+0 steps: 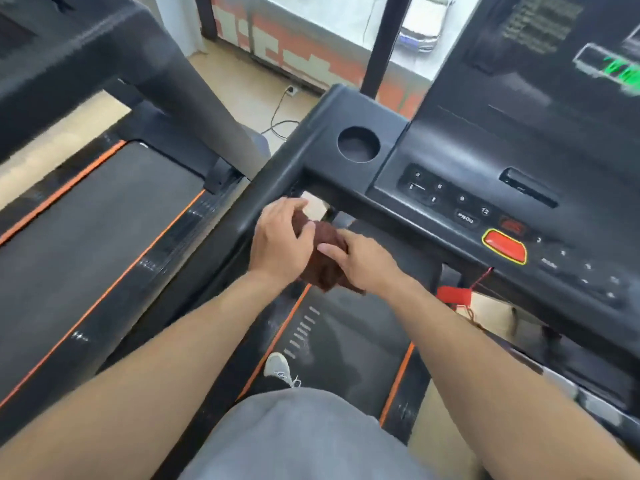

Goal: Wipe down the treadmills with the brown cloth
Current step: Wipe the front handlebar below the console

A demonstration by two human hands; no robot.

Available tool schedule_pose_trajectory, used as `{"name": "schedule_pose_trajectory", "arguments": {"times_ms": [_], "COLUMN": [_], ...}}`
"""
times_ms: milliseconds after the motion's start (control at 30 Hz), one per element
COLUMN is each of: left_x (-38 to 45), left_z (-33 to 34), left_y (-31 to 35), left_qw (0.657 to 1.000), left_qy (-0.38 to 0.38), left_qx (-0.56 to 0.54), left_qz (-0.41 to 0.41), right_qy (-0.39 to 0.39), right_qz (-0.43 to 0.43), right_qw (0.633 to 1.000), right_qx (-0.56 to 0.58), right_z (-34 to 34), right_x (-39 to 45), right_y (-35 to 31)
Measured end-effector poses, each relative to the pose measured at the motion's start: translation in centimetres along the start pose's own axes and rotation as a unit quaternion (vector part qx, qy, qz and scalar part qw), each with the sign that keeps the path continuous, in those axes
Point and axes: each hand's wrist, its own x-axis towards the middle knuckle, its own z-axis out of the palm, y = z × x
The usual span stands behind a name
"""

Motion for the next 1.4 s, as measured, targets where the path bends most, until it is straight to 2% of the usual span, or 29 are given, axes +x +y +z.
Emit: {"name": "schedule_pose_trajectory", "arguments": {"times_ms": [100,200,267,333,433,533,600,667,700,733,800,833,867,900,933,1000,1067,1200,1300,1400], "left_x": [2.1,2.3,1.2,-0.7,-4.7,-9.1,-11.7,-14.4,-15.9,-17.6,-20.7,-22.2,-23.4,-24.4,-25.4,-26.5,-26.7,-24.9,-22.7,-19.3], "left_z": [1.1,2.1,3.0,4.6,6.7,8.0,9.1,10.4,11.1,11.7,12.4,12.8,13.1,13.6,14.0,15.1,15.6,14.8,14.4,15.4], "left_y": [-0.1,0.8,2.1,3.7,6.5,9.2,10.8,12.2,13.1,14.1,15.8,16.7,17.4,17.8,18.7,19.0,18.9,19.1,20.4,22.5], "left_qw": [0.985,0.930,0.915,0.935,0.975,0.978,0.975,0.962,0.942,0.906,0.802,0.764,0.739,0.733,0.738,0.779,0.836,0.898,0.937,0.950], "left_qy": [-0.085,-0.167,-0.216,-0.221,-0.206,-0.190,-0.167,-0.180,-0.218,-0.272,-0.369,-0.398,-0.416,-0.419,-0.407,-0.348,-0.289,-0.207,-0.197,-0.236], "left_qx": [0.146,0.326,0.341,0.274,0.073,-0.079,-0.098,-0.120,-0.147,-0.194,-0.299,-0.330,-0.356,-0.370,-0.374,-0.359,-0.326,-0.311,-0.248,-0.199], "left_qz": [0.015,0.022,0.025,0.037,0.027,-0.038,-0.107,-0.167,-0.207,-0.261,-0.362,-0.385,-0.392,-0.388,-0.387,-0.378,-0.334,-0.234,-0.147,-0.051], "right_qy": [0.134,0.152,0.170,0.194,0.208,0.208,0.199,0.193,0.183,0.172,0.153,0.145,0.138,0.130,0.125,0.124,0.134,0.140,0.177,0.257], "right_qz": [-0.021,-0.014,-0.008,0.002,0.015,0.006,-0.012,-0.037,-0.046,-0.051,-0.052,-0.049,-0.046,-0.040,-0.034,-0.025,-0.019,-0.016,0.003,0.014], "right_qw": [0.985,0.944,0.915,0.890,0.858,0.848,0.834,0.824,0.823,0.825,0.834,0.842,0.849,0.856,0.862,0.862,0.853,0.872,0.887,0.866], "right_qx": [0.108,0.292,0.367,0.413,0.470,0.488,0.514,0.531,0.536,0.536,0.527,0.518,0.508,0.498,0.490,0.491,0.505,0.468,0.426,0.429], "right_z": [0.6,-0.2,-1.0,-1.7,-2.4,-3.4,-4.1,-4.7,-5.0,-5.2,-5.5,-5.6,-5.6,-5.6,-5.6,-5.8,-6.3,-7.4,-8.8,-10.9], "right_x": [-2.9,-7.1,-10.2,-13.3,-17.8,-22.5,-25.5,-28.2,-29.5,-30.7,-32.8,-33.8,-34.7,-35.6,-36.4,-37.8,-39.0,-41.2,-41.6,-40.5], "right_y": [0.8,2.4,3.6,4.7,6.4,7.9,9.1,10.6,11.3,12.1,13.6,14.3,15.1,15.8,16.5,18.0,19.5,21.9,22.8,23.0]}}
